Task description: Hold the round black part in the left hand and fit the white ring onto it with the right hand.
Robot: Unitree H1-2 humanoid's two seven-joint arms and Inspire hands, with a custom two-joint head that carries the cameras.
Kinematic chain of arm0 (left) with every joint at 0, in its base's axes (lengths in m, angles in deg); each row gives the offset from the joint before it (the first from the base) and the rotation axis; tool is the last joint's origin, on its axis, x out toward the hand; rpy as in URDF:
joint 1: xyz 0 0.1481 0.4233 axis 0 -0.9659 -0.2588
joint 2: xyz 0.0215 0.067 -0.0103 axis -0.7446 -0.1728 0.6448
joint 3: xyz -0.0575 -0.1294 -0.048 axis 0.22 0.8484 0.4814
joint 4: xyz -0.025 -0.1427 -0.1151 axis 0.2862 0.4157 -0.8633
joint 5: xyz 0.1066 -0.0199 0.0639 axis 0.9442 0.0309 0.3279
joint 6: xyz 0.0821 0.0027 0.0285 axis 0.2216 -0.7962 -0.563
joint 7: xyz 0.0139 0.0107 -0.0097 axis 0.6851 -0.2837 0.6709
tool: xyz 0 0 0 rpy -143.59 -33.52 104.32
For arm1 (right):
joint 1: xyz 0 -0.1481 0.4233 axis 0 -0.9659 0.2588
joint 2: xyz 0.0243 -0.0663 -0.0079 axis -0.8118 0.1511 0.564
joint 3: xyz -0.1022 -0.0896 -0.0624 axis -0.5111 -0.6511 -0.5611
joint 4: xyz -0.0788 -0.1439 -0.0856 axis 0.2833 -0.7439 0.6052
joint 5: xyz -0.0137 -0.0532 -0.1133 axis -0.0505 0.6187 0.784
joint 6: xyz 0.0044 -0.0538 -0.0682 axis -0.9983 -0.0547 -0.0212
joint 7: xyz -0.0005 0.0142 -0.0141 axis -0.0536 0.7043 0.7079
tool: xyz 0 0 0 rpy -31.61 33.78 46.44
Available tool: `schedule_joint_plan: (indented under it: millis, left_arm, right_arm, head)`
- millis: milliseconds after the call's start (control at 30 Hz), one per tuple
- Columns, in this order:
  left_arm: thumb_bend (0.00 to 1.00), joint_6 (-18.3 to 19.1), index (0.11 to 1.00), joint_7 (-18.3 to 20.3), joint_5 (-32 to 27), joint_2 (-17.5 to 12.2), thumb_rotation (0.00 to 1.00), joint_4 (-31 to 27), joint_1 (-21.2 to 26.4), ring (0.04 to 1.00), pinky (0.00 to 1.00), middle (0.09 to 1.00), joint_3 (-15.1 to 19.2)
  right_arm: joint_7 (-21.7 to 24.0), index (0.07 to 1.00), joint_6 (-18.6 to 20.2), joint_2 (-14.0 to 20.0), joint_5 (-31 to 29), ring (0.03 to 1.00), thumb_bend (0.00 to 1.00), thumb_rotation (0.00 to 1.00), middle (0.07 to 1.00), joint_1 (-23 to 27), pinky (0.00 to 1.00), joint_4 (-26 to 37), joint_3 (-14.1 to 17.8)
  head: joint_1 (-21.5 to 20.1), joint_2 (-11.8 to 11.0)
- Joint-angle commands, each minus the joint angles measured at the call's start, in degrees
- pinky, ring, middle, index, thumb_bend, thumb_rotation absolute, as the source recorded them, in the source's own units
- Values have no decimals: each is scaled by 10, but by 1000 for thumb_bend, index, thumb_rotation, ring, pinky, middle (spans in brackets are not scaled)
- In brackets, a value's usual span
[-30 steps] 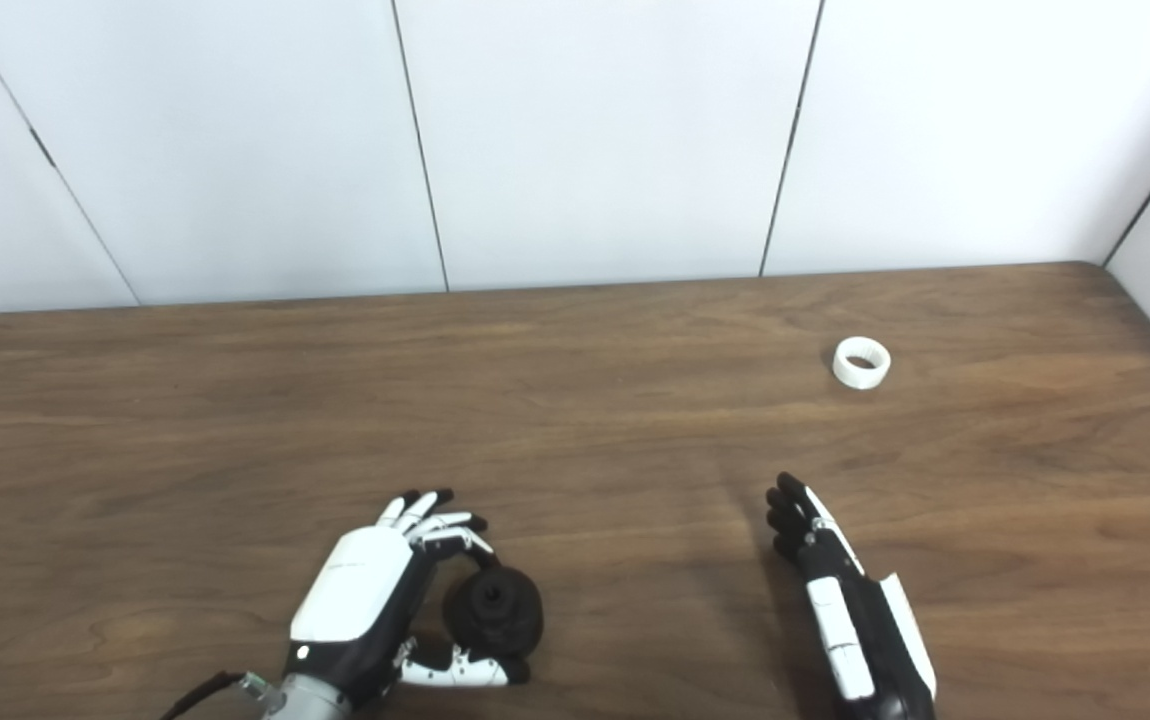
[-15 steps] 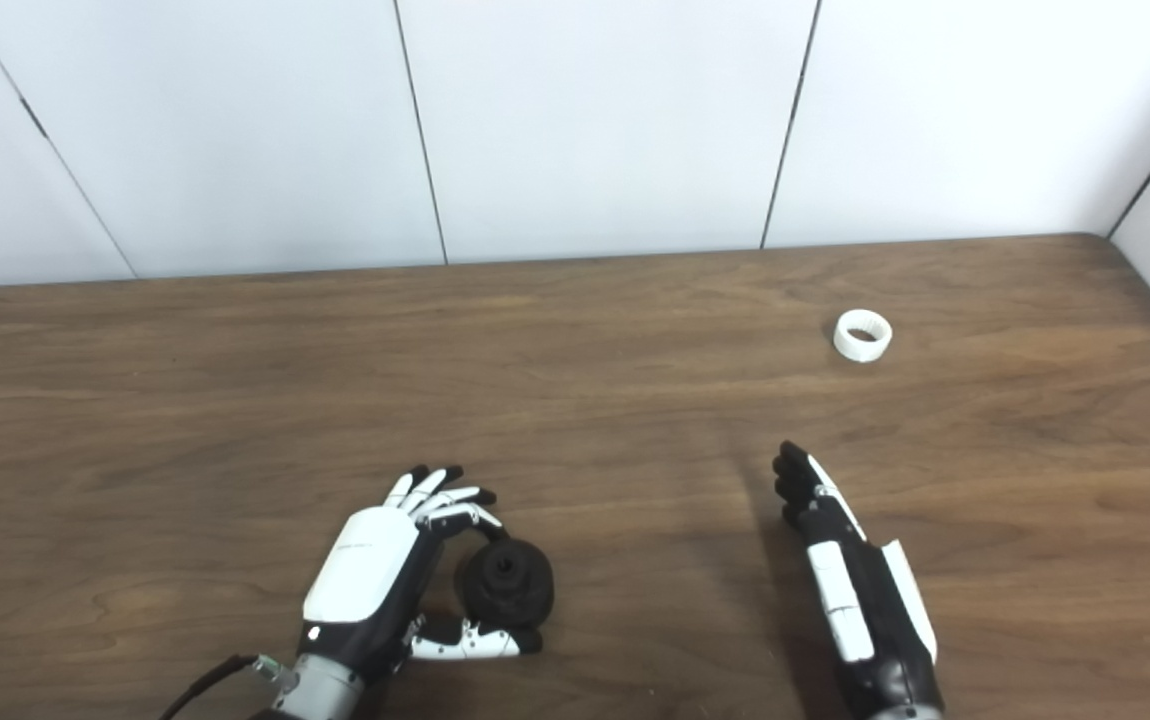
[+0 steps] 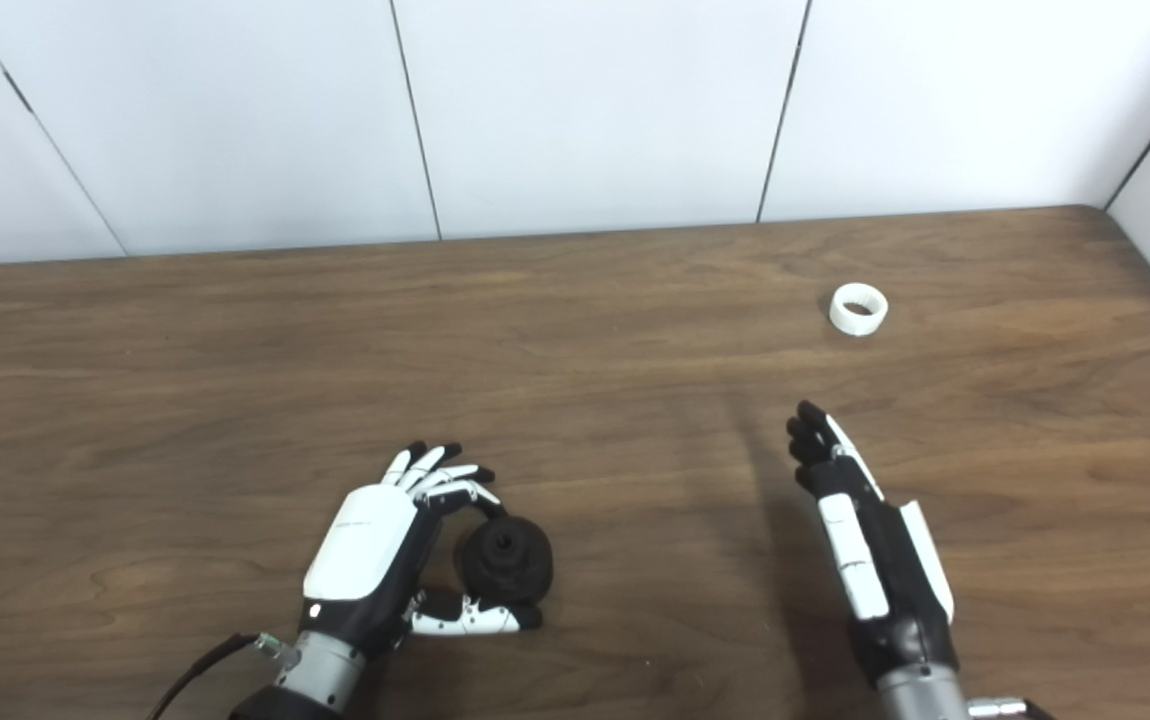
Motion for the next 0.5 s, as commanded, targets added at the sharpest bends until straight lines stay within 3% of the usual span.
schedule_joint_plan:
  millis: [0, 233, 467]
  left_arm:
    - [523, 0, 484, 5, 10, -3, 55, 13, -7, 933, 1000, 801, -2]
    - [524, -8, 484, -3, 8, -2, 54, 24, -7, 929, 1000, 797, -1]
    - [524, -12, 483, -8, 10, -4, 55, 31, -10, 925, 1000, 792, 1]
  right_arm:
    - [2, 912, -1, 6, 9, 928, 546, 852, 913, 21, 898, 30, 12]
    - [6, 912, 50, 24, 21, 936, 593, 769, 924, 74, 885, 49, 53]
    - [11, 897, 129, 80, 131, 927, 585, 601, 926, 146, 900, 44, 59]
  head:
    - [-2, 0]
    - [-18, -2]
    - [-48, -10]
